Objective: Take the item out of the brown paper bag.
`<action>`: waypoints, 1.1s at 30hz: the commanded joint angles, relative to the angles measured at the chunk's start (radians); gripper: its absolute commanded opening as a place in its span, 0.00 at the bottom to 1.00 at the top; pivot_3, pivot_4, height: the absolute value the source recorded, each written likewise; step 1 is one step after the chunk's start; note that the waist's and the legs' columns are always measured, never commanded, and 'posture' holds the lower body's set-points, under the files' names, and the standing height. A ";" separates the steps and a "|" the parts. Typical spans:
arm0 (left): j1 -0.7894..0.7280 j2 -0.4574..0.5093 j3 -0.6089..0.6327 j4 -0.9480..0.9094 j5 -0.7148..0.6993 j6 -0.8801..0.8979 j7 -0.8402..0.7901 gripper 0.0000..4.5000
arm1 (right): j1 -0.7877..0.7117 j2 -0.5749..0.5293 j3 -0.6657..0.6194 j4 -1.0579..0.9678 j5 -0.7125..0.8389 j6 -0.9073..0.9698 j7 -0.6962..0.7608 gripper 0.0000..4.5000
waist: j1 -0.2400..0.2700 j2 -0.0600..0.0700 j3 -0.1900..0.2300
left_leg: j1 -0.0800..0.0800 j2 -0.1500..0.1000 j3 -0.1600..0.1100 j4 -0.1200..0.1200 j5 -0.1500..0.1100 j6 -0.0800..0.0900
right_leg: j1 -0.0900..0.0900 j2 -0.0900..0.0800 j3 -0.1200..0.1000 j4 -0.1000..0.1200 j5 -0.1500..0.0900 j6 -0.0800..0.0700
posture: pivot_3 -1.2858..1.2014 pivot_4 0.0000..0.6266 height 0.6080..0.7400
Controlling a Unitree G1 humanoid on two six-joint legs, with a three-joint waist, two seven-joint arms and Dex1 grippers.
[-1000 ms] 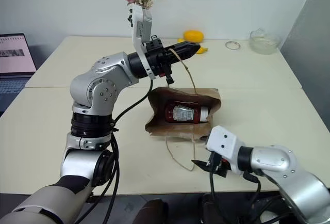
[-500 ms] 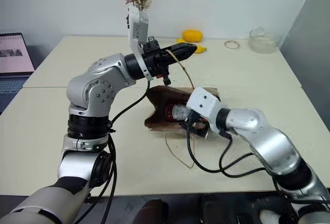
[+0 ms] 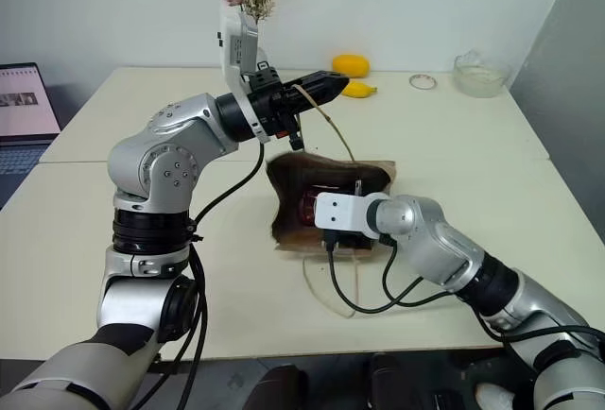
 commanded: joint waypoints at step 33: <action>0.008 0.037 0.019 -0.048 -0.004 -0.028 0.029 0.00 | 0.084 0.040 -0.374 -0.165 -0.014 -0.107 0.259 0.69 | 0.000 0.000 0.000 | -0.001 0.000 0.000 -0.001 0.001 -0.001 | -0.001 -0.001 0.000 0.000 0.000 0.000 | 0.52 0.24 1.00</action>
